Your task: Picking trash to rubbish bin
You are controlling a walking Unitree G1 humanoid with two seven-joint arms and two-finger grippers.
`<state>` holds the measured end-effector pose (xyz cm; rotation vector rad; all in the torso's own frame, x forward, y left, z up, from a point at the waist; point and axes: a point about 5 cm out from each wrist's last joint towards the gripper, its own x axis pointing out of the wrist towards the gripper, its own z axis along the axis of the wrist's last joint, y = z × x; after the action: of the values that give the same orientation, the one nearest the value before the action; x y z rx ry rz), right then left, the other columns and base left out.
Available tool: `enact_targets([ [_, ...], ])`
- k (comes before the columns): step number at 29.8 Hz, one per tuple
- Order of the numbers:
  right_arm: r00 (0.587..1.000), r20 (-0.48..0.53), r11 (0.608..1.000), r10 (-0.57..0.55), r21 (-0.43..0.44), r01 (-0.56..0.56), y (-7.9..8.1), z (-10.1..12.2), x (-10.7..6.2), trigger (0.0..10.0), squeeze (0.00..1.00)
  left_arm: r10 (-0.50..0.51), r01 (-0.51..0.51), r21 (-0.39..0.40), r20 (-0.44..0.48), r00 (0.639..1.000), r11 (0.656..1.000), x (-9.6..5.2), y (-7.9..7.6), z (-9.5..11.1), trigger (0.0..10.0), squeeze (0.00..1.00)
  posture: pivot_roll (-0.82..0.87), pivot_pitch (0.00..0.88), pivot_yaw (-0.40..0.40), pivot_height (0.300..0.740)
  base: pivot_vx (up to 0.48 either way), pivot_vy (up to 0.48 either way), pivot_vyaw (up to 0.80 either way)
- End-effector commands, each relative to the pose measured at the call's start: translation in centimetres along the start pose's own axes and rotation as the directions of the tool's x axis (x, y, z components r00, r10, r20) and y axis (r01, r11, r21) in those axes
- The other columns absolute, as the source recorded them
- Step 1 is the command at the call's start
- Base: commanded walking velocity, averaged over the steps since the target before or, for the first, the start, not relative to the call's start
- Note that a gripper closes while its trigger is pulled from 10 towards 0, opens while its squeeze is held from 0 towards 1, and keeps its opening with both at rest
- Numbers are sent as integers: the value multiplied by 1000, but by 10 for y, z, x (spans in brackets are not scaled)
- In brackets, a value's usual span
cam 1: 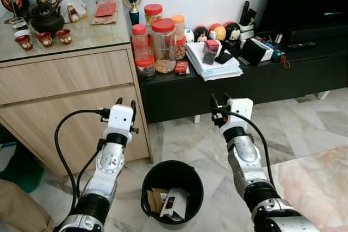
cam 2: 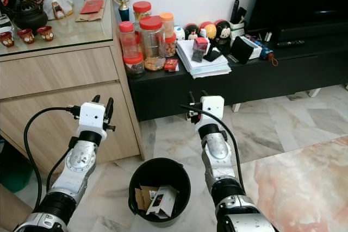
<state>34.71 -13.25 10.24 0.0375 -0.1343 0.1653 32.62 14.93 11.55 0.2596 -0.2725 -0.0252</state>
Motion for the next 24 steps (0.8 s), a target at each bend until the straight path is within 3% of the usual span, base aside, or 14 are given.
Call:
enact_targets([
  [1, 1000, 24, 1000, -4, -3, 4, -3, 5, 2, 10000, 0, 7, -7, 7, 40, 999, 1000, 3, 2, 7, 10000, 0, 208, 0, 22, 740, 0, 0, 0],
  [16, 1000, 28, 1000, -5, -15, 6, -2, 5, 0, 10000, 0, -24, 24, 7, 43, 999, 1000, 3, -2, 7, 10000, 0, 205, 0, 30, 740, 0, 0, 0],
  [24, 1000, 27, 1000, -2, -19, 3, -3, 5, 0, 10000, 0, -38, 37, 16, 54, 998, 999, 2, -5, 8, 10000, 0, 203, 0, 29, 740, -245, 0, 0],
])
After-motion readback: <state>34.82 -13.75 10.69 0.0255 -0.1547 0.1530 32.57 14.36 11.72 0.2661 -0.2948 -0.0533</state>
